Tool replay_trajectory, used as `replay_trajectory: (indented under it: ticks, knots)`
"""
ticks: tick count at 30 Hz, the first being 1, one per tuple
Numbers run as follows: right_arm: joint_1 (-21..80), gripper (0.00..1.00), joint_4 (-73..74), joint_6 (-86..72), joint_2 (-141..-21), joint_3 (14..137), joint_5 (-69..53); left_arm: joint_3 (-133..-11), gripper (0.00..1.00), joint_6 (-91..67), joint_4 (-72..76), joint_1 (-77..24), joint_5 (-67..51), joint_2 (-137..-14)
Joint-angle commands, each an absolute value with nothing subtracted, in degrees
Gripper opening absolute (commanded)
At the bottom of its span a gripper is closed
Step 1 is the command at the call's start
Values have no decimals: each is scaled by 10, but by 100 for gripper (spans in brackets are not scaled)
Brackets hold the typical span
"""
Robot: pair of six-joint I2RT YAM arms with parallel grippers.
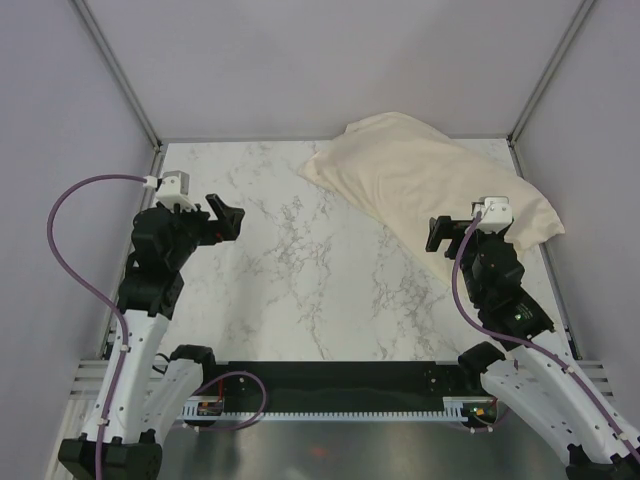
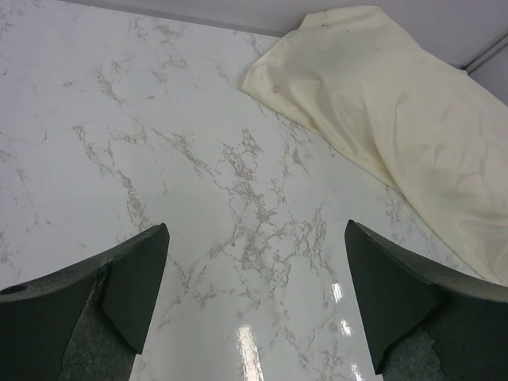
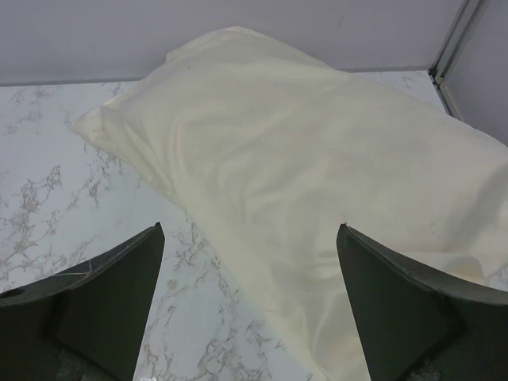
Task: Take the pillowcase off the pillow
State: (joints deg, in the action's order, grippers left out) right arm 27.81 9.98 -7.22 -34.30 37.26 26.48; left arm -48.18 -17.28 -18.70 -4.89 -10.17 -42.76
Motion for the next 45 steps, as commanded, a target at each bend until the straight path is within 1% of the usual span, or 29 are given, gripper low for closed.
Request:
replay_trajectory:
  ticks: [1,8,12,15,16,17,18,19,20,21,23,24,25,27,28,30,31,32,35,39,45]
  knots:
    - [279,98,95,-69,-342,373,275,-490,100,-177,-171,-48,-107,-429]
    - [279,98,97,-69,-342,374,276,-494,98,-174,-171,-48,-118,-453]
    - [279,98,102,-71,-355,381,277,-503,97,-162,-160,-53,-84,-472]
    - [279,98,119,-76,-369,403,279,-535,97,-155,-161,-86,-52,-516]
    - [279,98,128,-79,-371,409,279,-559,97,-151,-160,-125,-36,-532]
    - [279,98,133,-81,-372,420,274,-575,97,-145,-161,-156,19,-563]
    - [279,98,136,-82,-372,425,272,-594,97,-137,-161,-190,49,-588]
    - [279,98,145,-83,-371,431,271,-637,98,-129,-158,-252,74,-611]
    - [279,98,150,-84,-368,441,271,-661,99,-134,-156,-272,87,-636]
    - [279,98,156,-86,-362,446,272,-683,99,-144,-141,-288,70,-696]
    - [279,98,177,-90,-354,459,275,-739,99,-188,-115,-294,26,-759]
    - [279,98,183,-92,-345,462,274,-759,99,-197,-105,-310,21,-789]
    - [279,98,197,-92,-341,465,273,-805,99,-205,-93,-320,19,-855]
    - [279,98,213,-94,-328,471,276,-859,99,-206,-91,-341,19,-918]
    - [279,98,227,-96,-322,472,279,-914,99,-210,-91,-359,21,-985]
    - [279,98,246,-97,-309,475,290,-988,99,-221,-91,-374,19,-1051]
    - [279,98,254,-96,-304,477,294,-1011,99,-237,-92,-377,18,-1079]
    - [279,98,260,-96,-300,484,298,-1033,99,-246,-98,-380,18,-1136]
    - [279,98,283,-98,-286,495,304,-1110,98,-267,-116,-388,43,-1224]
    - [279,98,301,-95,-281,497,301,-1151,98,-284,-122,-400,80,-1292]
    - [279,98,330,-91,-286,511,280,-1163,99,-293,-129,-409,128,-1339]
